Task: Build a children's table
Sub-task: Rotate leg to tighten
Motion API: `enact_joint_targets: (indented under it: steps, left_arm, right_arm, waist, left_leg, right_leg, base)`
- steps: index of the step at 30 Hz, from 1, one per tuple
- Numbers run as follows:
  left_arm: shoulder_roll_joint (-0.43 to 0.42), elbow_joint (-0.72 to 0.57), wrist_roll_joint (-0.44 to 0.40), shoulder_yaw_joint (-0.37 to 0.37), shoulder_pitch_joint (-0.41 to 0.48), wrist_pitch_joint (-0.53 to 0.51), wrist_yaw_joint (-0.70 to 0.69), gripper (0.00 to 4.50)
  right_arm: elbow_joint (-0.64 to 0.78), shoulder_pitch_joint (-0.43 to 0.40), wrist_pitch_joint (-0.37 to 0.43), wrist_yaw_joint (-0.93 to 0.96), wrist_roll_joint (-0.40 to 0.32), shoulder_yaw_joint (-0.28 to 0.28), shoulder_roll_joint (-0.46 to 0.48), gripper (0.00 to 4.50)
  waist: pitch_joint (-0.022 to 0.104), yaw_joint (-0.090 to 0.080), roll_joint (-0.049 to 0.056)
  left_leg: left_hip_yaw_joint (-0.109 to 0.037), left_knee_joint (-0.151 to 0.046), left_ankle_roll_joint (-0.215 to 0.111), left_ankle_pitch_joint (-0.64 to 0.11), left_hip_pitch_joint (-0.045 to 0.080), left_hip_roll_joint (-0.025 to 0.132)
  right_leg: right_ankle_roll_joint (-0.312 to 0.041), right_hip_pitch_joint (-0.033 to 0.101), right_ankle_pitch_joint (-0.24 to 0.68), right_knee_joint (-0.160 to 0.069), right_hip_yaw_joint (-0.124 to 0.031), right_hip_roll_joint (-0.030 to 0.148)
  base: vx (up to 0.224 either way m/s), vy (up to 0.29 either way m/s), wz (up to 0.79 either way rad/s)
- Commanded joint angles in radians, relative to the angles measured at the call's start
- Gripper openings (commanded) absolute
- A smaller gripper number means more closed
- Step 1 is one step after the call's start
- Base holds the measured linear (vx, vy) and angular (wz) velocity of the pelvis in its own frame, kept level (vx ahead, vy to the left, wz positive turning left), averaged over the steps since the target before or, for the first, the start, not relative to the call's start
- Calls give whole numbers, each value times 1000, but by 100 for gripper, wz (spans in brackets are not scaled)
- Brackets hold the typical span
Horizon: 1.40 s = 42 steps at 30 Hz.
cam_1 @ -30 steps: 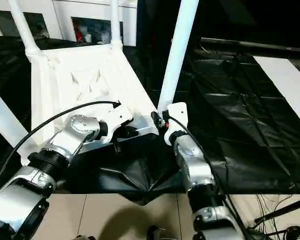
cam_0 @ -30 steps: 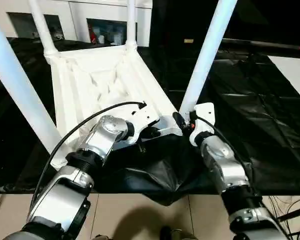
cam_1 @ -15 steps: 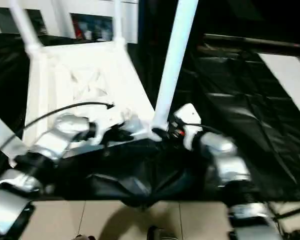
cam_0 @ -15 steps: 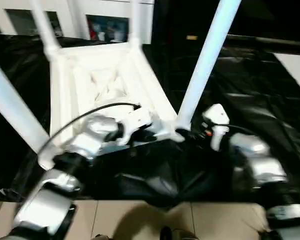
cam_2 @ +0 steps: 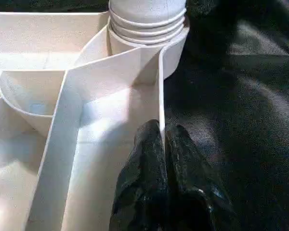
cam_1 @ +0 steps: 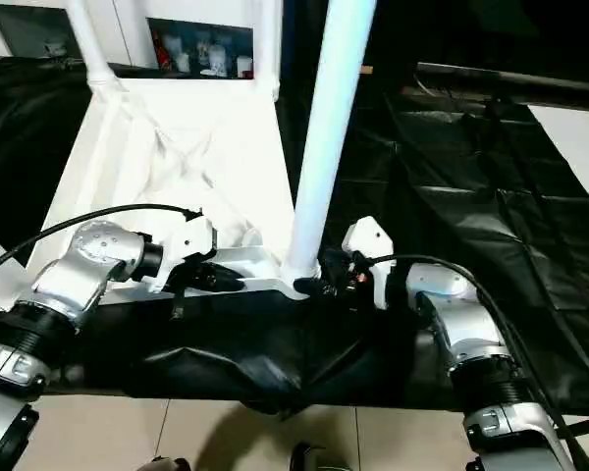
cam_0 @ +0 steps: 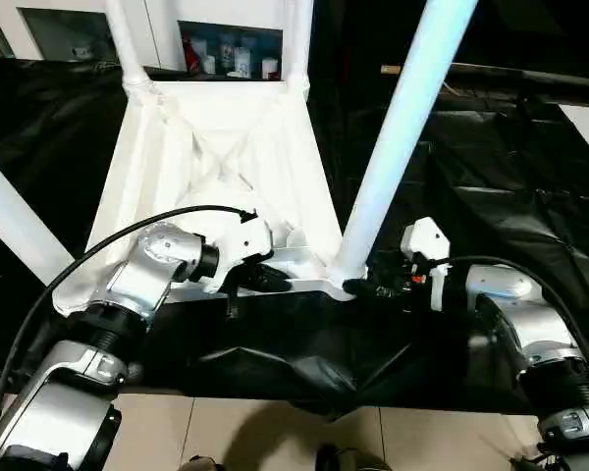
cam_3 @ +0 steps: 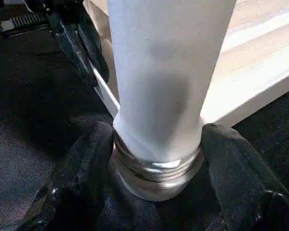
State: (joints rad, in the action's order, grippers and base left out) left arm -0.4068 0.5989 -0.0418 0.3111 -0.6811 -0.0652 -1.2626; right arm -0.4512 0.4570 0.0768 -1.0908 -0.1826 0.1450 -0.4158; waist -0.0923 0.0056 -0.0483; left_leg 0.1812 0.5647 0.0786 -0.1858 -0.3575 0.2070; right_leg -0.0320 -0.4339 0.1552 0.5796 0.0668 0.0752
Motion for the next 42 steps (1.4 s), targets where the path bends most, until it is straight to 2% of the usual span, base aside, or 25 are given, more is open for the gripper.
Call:
enact_joint_targets:
  steps: [1, 5, 7, 11, 13, 15, 17, 19, 20, 23, 26, 31, 38, 42]
  left_arm:
    - [18, -6, -9, 49, 24, -10, -39, 0]
    - [17, -10, -8, 48, 24, -15, -40, 0]
    - [17, -10, -7, 48, 24, -16, -40, 0]
    - [18, -9, -9, 47, 23, -15, -36, 0]
    - [19, -7, -10, 47, 23, -14, -32, 0]
    - [22, -1, -12, 45, 21, -10, -21, 0]
    - [23, 2, -13, 44, 21, -8, -17, 0]
    - [23, 2, -13, 44, 21, -8, -16, 0]
    - [23, 1, -13, 44, 22, -9, -16, 0]
    - [22, 3, -14, 44, 20, -9, -16, 0]
    - [22, 3, -14, 44, 19, -10, -17, 0]
    - [19, 5, -15, 43, 19, -8, -20, 0]
    - [18, 6, -16, 43, 20, -8, -24, 0]
    - [18, 4, -16, 43, 21, -11, -25, 0]
  right_arm:
    - [-9, -2, 5, -40, 13, 37, 15, 302]
    - [-19, 2, -2, -43, 19, 47, 21, 302]
    - [-25, 5, -6, -40, 21, 48, 25, 302]
    - [-40, 13, -13, -33, 24, 51, 34, 302]
    - [-45, 16, -19, -25, 28, 53, 40, 302]
    - [-55, 29, 6, -25, 9, 43, 56, 337]
    - [-59, 33, 10, -26, 8, 41, 59, 343]
    - [-60, 34, 1, -18, 16, 42, 58, 343]
    - [-61, 35, -8, -16, 21, 43, 58, 343]
    - [-65, 37, -21, -19, 24, 44, 59, 343]
    - [-73, 39, -24, -24, 26, 46, 61, 343]
    - [-80, 36, -34, -39, 45, 58, 51, 343]
    - [-97, 39, -43, -33, 50, 61, 50, 343]
    - [-102, 45, -30, -26, 38, 49, 61, 307]
  waist:
    - [60, 2, 1]
    - [63, 1, -2]
    - [63, 2, -1]
    - [62, 1, -1]
    - [63, 1, -3]
    - [63, 0, -4]
    - [63, 0, -3]
    - [64, 2, -3]
    - [66, 5, -1]
    - [68, 7, -2]
    - [68, 9, -3]
    - [68, 11, -3]
    - [70, 13, -3]
    - [72, 13, -4]
  left_leg:
    - [4, -53, -103, -139, 0, 20]
    - [6, -49, -124, -97, -2, 19]
    - [6, -49, -129, -101, -1, 19]
    - [5, -50, -118, -120, -1, 20]
    - [6, -49, -118, -113, -2, 19]
    - [5, -50, -121, -112, -2, 19]
    - [5, -50, -119, -118, -2, 20]
    - [5, -49, -117, -109, -1, 20]
    - [7, -48, -123, -91, 3, 21]
    - [7, -46, -136, -68, 2, 20]
    - [8, -45, -140, -73, 0, 19]
    - [8, -45, -129, -89, 1, 20]
    - [8, -43, -130, -84, 1, 19]
    - [8, -42, -134, -73, 0, 19]
  right_leg:
    - [-244, 72, 163, -50, -47, 52]
    - [-264, 75, 85, -42, -47, 50]
    - [-265, 74, 97, -43, -46, 52]
    - [-255, 73, 141, -47, -46, 52]
    - [-253, 74, 133, -46, -46, 51]
    - [-254, 74, 137, -46, -46, 51]
    - [-253, 73, 148, -47, -46, 52]
    - [-253, 73, 139, -45, -47, 52]
    - [-265, 72, 98, -39, -47, 50]
    - [-278, 75, 49, -33, -47, 50]
    - [-276, 77, 62, -35, -46, 52]
    - [-267, 75, 94, -37, -47, 52]
    - [-268, 77, 86, -35, -47, 52]
    - [-271, 77, 71, -32, -47, 51]
  base:
    - [0, 0, 0]
    - [0, 0, 0]
    - [0, 0, 0]
    - [0, 0, 0]
    - [0, 0, 0]
    - [0, 0, 0]
    - [0, 0, 0]
    - [0, 0, 0]
    - [0, 0, 0]
    - [0, 0, 0]
    - [0, 0, 0]
    - [0, 0, 0]
    - [0, 0, 0]
    - [0, 0, 0]
